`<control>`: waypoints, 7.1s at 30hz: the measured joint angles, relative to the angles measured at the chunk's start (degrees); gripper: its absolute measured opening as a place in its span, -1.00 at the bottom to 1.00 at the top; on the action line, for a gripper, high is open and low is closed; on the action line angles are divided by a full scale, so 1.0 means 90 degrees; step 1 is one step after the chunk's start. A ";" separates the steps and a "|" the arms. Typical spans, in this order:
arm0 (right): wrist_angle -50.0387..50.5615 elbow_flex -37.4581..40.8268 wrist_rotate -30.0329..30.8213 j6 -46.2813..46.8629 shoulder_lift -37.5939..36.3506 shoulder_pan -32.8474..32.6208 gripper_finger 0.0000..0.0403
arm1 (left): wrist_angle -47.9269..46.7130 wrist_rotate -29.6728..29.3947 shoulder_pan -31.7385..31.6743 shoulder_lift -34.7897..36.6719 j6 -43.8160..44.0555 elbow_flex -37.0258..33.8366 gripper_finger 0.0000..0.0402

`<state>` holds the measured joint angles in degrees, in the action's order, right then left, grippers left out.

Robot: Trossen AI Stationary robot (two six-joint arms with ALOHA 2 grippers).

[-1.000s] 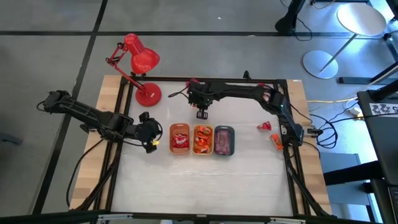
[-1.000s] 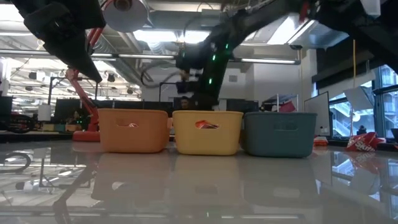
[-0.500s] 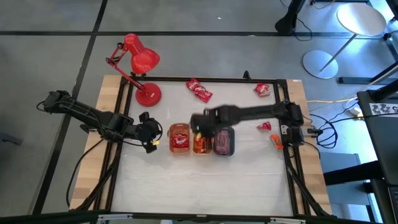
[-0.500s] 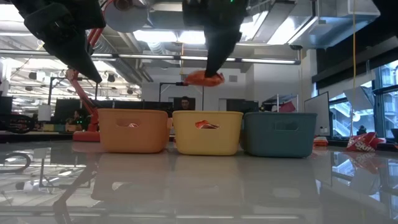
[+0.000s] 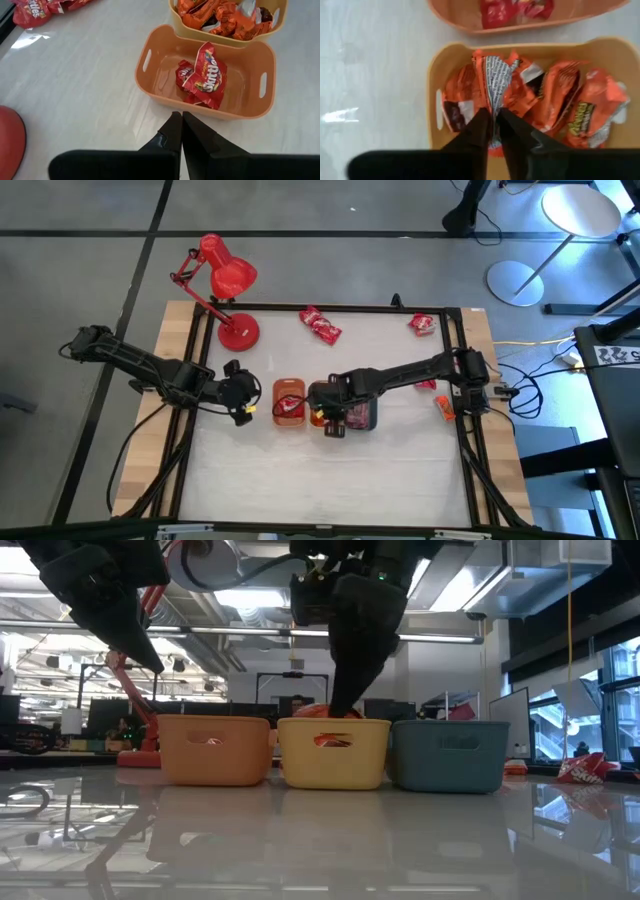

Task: Sort candy
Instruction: Put the orange candy into the yellow bin, then put the red candy into the orange bin

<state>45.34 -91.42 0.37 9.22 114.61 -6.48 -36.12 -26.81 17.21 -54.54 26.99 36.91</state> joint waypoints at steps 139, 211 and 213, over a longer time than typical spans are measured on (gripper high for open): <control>-0.2120 -0.0998 0.0384 0.0504 0.1167 0.0613 -1.00 | 0.0065 0.0000 0.0005 0.0002 -0.0187 0.0000 -0.98; -0.5025 0.6470 0.0337 0.1330 -0.5967 -0.0052 -0.94 | 0.2396 0.0726 -0.2047 -0.1075 -0.1051 0.0812 -0.98; -0.5028 0.6693 0.0418 0.1496 -0.6268 -0.0284 -0.94 | 0.2633 0.0726 -0.2047 -0.1448 -0.1212 0.1038 -0.98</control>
<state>0.09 -31.18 4.13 22.68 58.20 -9.03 -12.42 -20.27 -1.21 -67.58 16.08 46.25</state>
